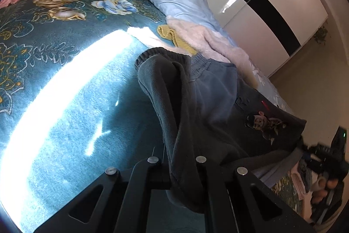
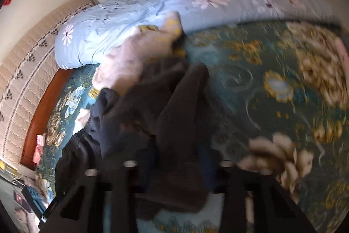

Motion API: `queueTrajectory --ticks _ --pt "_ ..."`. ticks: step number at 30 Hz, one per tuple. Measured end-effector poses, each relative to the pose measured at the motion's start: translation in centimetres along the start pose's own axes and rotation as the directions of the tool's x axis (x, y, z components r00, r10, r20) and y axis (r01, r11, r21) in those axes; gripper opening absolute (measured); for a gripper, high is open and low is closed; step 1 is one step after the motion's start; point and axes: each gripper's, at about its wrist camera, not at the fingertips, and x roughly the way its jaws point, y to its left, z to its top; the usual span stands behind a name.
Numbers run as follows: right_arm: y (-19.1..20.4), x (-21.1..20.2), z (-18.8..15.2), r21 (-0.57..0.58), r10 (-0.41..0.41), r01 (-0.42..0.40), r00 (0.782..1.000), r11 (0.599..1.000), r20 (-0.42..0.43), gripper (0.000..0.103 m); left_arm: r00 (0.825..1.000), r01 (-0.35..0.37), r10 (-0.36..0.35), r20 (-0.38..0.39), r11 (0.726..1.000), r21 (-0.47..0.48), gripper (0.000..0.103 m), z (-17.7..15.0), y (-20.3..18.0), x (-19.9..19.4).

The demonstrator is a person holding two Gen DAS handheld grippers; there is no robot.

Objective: Fold clothes

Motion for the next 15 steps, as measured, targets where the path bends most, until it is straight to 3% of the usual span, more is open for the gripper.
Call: queueTrajectory --ticks 1,4,7,11,15 --pt "-0.6 -0.3 -0.8 0.001 0.0 0.0 1.0 1.0 0.001 0.019 1.0 0.003 -0.003 -0.001 1.0 -0.001 0.005 0.0 -0.1 0.0" --pt "-2.0 -1.7 -3.8 -0.014 0.002 -0.002 1.0 1.0 0.018 0.011 1.0 0.001 -0.001 -0.004 1.0 -0.01 0.005 -0.1 0.0 0.2" --pt "-2.6 -3.8 -7.7 -0.03 0.029 -0.027 0.998 0.999 0.061 0.007 1.0 -0.016 0.016 -0.008 0.999 -0.028 0.005 0.0 0.6 0.3" --pt "-3.5 -4.1 -13.0 -0.032 0.074 -0.074 0.997 0.997 0.004 0.006 0.999 -0.012 0.009 -0.032 0.996 -0.092 0.005 0.1 2.0 0.8" --pt "-5.5 -3.5 -14.5 0.024 0.13 -0.13 0.991 0.991 0.001 0.008 0.999 -0.018 0.014 -0.046 0.996 -0.085 0.006 -0.3 2.0 1.2"
